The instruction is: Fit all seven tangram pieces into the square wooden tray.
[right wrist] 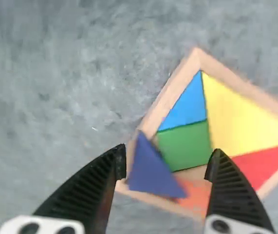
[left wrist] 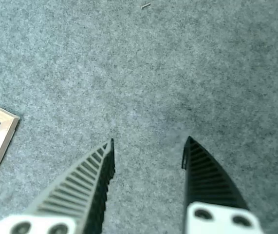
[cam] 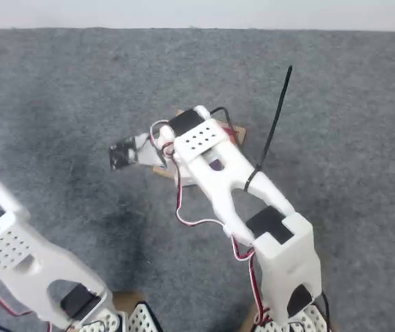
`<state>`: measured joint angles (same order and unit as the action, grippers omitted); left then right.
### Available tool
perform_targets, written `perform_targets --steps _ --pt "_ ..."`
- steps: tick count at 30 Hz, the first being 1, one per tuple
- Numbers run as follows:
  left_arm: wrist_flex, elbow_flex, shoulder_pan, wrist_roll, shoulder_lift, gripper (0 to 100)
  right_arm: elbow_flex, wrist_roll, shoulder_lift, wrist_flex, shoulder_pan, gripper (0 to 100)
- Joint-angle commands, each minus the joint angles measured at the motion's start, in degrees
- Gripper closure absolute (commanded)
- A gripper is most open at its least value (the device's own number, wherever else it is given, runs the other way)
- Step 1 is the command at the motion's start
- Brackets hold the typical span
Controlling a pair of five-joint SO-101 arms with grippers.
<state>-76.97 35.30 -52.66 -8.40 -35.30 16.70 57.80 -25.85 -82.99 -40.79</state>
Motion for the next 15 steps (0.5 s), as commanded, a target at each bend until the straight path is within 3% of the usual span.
perform_targets --steps 1,15 --pt "0.6 2.1 -0.4 -0.5 0.8 78 0.3 -4.7 0.5 -1.0 0.4 73.5" --pt "0.6 2.2 -1.0 -0.5 0.8 78 0.3 -4.6 -2.8 2.3 7.1 73.5"
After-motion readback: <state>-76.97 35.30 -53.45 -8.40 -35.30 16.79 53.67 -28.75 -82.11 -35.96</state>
